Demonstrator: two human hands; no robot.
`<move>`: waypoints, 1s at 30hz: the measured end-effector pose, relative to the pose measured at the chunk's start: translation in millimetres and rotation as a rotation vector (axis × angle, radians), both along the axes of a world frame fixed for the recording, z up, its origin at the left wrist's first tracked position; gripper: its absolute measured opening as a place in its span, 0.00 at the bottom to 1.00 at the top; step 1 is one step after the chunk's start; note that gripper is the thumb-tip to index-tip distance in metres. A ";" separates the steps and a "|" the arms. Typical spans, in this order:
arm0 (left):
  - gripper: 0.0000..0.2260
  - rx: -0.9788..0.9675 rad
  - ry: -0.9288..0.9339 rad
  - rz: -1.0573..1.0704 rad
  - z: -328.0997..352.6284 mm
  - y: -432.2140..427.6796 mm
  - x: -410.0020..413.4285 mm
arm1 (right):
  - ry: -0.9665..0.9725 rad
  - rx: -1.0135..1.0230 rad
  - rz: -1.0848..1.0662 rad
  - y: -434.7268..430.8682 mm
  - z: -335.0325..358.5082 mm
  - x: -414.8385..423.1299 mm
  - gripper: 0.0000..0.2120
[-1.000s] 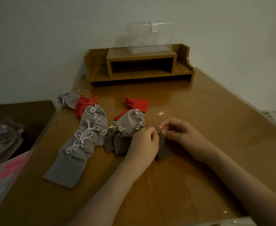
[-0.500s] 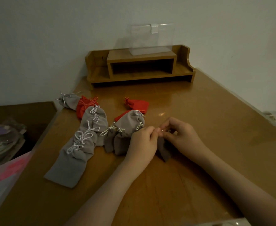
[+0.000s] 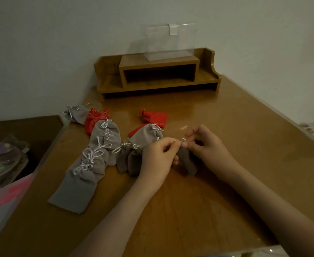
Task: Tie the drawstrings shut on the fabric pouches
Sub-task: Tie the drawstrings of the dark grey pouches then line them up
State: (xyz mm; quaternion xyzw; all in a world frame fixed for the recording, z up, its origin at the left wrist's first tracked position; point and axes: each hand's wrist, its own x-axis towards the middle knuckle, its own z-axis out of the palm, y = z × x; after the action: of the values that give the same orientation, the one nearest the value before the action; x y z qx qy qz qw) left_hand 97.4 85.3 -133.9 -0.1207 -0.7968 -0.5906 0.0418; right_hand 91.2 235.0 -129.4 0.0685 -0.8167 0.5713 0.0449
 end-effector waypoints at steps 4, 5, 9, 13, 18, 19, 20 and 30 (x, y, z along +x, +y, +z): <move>0.07 -0.067 0.174 0.024 -1.7 1.8 0.1 | -0.215 -0.147 0.112 4.7 0.6 0.1 0.07; 0.08 -0.088 0.220 0.040 -2.9 1.9 -0.7 | -0.240 -0.159 0.136 5.4 1.6 0.6 0.08; 0.08 -0.170 0.343 0.105 -5.0 3.3 -3.4 | -0.306 -0.162 0.213 10.6 5.7 -1.8 0.13; 0.07 -0.028 0.257 0.055 1.1 3.7 0.3 | -0.342 -0.319 0.248 9.4 5.0 -1.8 0.17; 0.07 0.386 -0.146 -0.099 12.4 4.5 4.3 | -0.364 -0.505 0.354 7.4 0.9 -2.6 0.23; 0.08 0.450 -0.208 -0.118 13.7 4.8 4.1 | -0.368 -0.538 0.379 8.3 0.4 -2.7 0.22; 0.08 0.510 -0.263 -0.134 15.1 5.2 3.6 | -0.370 -0.560 0.406 10.1 0.1 -2.6 0.22; 0.04 0.410 -0.354 -0.305 19.7 -8.0 -6.2 | -0.363 -0.513 0.505 15.4 1.2 -3.3 0.18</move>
State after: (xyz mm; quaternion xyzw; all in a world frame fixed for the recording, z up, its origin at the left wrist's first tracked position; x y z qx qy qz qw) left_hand 91.2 77.4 -114.2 -0.1230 -0.6287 -0.7503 -0.1633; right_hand 87.9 250.4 -128.3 0.1514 -0.5996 0.7526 -0.2261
